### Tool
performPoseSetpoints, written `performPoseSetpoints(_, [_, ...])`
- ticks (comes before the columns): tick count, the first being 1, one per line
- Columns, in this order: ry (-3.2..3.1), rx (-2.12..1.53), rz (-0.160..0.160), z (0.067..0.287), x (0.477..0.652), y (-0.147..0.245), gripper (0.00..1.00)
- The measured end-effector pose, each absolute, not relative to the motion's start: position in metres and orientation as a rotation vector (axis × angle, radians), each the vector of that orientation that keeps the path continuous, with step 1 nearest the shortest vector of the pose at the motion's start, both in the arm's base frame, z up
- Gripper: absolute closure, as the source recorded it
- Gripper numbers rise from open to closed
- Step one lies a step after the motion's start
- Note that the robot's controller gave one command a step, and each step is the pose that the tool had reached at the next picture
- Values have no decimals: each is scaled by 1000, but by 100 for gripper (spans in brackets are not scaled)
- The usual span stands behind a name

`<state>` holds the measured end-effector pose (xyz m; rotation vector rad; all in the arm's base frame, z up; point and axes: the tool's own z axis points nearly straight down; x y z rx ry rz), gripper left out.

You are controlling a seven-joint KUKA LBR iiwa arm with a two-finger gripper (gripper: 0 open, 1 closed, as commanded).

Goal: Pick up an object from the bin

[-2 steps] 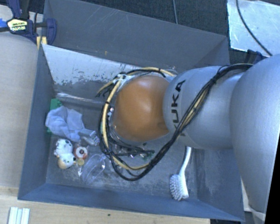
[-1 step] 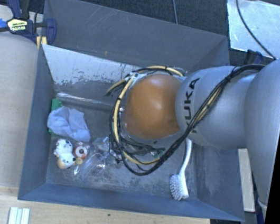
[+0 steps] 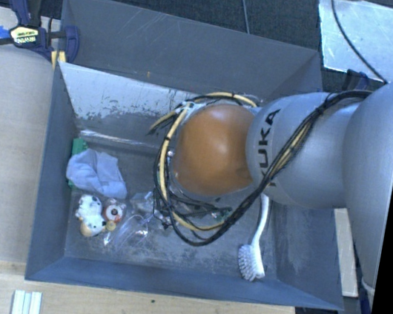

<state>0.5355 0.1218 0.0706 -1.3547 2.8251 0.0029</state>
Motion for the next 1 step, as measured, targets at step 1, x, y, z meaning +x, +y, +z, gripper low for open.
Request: performPoseSetpoints(1, [2832,-1356,6,83,533,122,100])
